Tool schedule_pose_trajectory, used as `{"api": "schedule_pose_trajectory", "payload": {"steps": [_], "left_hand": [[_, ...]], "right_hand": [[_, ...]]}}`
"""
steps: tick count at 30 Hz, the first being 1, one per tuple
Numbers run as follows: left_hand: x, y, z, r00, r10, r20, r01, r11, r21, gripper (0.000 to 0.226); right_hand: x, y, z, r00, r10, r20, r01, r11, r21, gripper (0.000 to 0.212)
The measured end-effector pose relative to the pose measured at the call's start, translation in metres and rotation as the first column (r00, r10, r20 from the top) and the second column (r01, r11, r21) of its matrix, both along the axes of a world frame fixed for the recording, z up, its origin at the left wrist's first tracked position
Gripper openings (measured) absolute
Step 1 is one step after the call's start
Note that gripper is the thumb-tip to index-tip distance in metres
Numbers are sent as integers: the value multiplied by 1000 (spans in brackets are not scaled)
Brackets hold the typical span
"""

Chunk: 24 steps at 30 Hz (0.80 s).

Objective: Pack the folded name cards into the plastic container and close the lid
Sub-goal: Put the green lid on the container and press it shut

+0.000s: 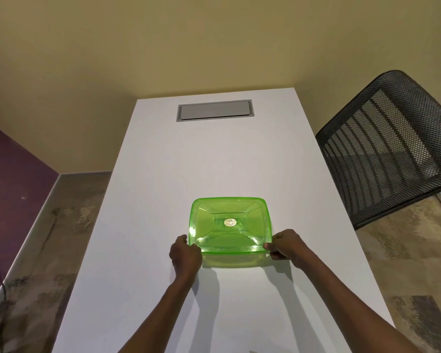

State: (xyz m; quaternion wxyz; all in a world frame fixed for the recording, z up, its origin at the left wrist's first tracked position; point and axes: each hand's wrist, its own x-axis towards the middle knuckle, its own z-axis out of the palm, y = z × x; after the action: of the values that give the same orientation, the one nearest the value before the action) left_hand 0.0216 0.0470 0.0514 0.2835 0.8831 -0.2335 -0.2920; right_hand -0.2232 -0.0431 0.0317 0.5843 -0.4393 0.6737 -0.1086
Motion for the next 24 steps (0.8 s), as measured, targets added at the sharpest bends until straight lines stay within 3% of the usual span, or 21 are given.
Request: {"api": "schedule_pose_trajectory", "payload": {"steps": [2,4,6,9,13,15,19,24], "left_hand": [[-7,-5,2,999,-29,38,29,1000,-7,57],[-13,-9,3,993,-72,95,76,996,-38,61],[-19,-14,4,977,-121,177,136,988,-70,63],[-28,-20,-5,844,-372,386,418,907,-41,70],[-37,-33,-21,661,-698,274,694,708,129,126],[-39,-35,-32,577,-777,252,740,628,242,138],[-34,-31,-50,468,-844,262,764,536,360,131],[-33,-34,-58,481,-831,280,756,555,348,100]], "right_hand": [[-1,-6,2,999,30,-25,-29,998,49,24],[-2,-15,4,997,45,-65,-40,996,79,38],[-1,-27,6,996,36,-80,-34,999,36,40],[6,-47,6,992,0,-129,-18,989,-144,37],[22,-71,4,985,-89,-145,43,956,-290,39],[30,-80,2,988,-104,-117,64,951,-302,34],[40,-92,-4,986,-136,-98,105,957,-271,36],[39,-107,-7,985,-153,-76,139,975,-172,36]]}}
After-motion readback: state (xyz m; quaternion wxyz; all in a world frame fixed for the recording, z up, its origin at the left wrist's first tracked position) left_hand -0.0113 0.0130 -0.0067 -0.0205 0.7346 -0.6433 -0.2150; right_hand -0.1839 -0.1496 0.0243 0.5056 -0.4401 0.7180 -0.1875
